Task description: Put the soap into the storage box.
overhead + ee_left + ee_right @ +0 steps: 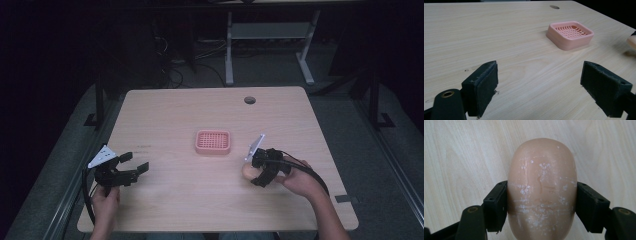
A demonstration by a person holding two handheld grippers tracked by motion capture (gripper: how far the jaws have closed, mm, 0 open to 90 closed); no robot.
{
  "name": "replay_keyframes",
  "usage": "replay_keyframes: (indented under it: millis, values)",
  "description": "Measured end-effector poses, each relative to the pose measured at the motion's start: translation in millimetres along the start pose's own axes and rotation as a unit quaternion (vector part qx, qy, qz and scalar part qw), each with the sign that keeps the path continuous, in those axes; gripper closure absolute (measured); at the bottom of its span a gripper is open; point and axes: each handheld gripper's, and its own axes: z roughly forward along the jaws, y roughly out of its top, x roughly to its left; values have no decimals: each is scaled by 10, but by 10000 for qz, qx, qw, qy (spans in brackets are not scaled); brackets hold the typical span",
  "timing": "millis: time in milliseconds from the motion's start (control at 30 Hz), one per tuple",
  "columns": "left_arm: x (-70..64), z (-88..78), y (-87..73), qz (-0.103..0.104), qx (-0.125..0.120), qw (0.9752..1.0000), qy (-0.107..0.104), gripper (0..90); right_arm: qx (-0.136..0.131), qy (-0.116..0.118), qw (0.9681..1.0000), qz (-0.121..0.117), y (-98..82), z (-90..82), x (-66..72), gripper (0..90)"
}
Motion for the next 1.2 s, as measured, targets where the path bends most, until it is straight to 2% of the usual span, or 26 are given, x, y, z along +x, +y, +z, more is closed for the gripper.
replay_keyframes:
  millis: [267, 767, 1033, 1200]
  values:
    - [-7, 0, -1, -79, -26, 10000, -8, 142, -123, 83, 9999, -37, 111, -22, -60, 318]
    - [-7, -1, -2, -82, -31, 10000, -8, 142, -170, 87, 9997, -176, 311, -67, -143, 319]
    - [-3, -2, -4, -85, -18, 10000, 0, 142, -303, 176, 9991, -218, 412, -76, -203, 318]
    - [-4, -5, -3, -108, -31, 9999, 1, 142, -246, 185, 9992, -237, 472, -60, -218, 318]
